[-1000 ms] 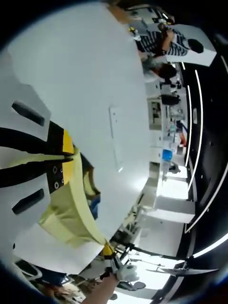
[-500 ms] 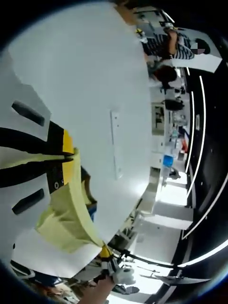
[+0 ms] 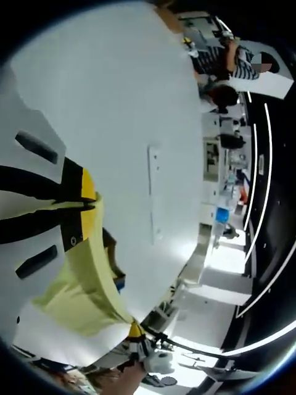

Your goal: Fold the garment on the visible template until the final outline fits inside the template.

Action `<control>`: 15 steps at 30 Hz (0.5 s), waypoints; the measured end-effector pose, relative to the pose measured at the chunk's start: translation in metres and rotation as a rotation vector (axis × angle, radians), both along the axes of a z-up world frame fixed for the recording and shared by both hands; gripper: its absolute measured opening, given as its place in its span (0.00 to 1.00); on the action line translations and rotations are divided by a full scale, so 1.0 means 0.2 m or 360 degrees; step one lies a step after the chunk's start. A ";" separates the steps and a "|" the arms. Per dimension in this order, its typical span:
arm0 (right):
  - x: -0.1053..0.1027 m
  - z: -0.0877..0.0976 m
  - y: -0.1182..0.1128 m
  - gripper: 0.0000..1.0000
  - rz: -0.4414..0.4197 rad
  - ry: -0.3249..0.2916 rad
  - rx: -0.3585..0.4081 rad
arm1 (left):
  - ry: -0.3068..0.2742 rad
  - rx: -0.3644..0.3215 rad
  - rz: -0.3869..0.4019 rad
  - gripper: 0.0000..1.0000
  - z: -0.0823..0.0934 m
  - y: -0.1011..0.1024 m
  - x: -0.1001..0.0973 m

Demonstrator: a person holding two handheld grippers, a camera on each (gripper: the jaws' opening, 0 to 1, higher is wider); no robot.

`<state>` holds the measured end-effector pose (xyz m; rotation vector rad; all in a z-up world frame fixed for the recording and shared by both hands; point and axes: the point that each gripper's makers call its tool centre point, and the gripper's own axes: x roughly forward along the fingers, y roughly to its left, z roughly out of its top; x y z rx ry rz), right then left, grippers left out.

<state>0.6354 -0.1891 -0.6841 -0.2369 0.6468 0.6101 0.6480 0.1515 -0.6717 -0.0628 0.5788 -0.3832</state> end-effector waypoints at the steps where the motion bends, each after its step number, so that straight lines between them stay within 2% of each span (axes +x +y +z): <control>1: 0.01 -0.01 0.00 0.00 -0.0001 0.0002 -0.0001 | 0.0006 0.0008 0.0002 0.00 -0.01 0.00 0.01; 9: 0.08 -0.07 0.00 0.00 -0.0033 0.0003 -0.0015 | 0.0025 -0.0015 0.0052 0.00 -0.06 0.01 0.09; 15: 0.10 -0.13 0.00 0.00 -0.0044 0.0040 -0.0024 | 0.0058 -0.0004 0.0057 0.00 -0.12 0.00 0.10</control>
